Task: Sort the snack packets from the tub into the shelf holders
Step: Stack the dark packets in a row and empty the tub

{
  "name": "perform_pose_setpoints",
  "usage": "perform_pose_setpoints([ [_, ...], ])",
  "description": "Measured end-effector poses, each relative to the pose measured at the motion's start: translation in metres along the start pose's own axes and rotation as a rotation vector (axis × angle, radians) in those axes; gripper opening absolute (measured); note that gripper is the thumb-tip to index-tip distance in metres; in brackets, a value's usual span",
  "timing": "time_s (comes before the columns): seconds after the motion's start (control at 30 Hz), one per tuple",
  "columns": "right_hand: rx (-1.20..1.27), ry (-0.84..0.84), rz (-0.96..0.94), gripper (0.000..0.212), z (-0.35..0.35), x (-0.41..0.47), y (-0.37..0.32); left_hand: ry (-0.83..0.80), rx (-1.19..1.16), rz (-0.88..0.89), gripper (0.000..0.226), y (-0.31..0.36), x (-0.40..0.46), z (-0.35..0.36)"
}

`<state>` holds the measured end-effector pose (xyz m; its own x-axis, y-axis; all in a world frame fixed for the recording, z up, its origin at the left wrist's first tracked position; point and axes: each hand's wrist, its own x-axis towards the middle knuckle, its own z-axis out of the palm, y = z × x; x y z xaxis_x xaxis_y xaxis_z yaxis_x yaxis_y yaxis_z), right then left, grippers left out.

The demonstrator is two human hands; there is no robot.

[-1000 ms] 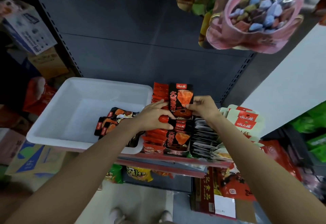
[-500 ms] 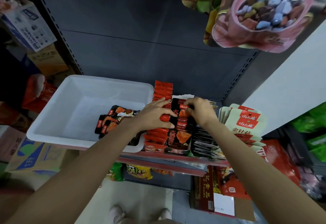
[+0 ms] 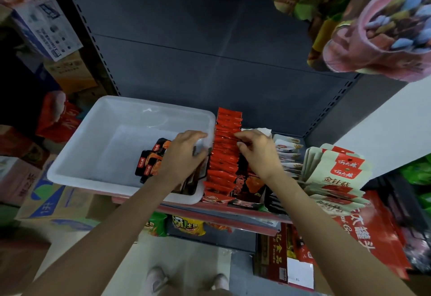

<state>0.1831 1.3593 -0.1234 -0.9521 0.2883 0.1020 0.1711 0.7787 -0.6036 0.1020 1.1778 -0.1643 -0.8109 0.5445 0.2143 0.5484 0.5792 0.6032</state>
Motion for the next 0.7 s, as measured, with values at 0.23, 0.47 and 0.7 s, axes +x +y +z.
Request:
perform_pose_setpoints([
  [0.23,0.037,-0.194,-0.09,0.035,0.071,0.027,-0.074,-0.028,0.08,-0.342,0.024,-0.082,-0.004,-0.027],
  [0.47,-0.314,-0.642,0.023,0.07,0.159,0.044,-0.102,-0.616,0.142,-0.651,0.03,-0.15,-0.006,-0.042],
  [0.7,-0.745,-0.76,0.058,0.095,0.184,0.045,-0.088,-0.679,0.107,-0.639,0.056,-0.166,-0.002,-0.032],
])
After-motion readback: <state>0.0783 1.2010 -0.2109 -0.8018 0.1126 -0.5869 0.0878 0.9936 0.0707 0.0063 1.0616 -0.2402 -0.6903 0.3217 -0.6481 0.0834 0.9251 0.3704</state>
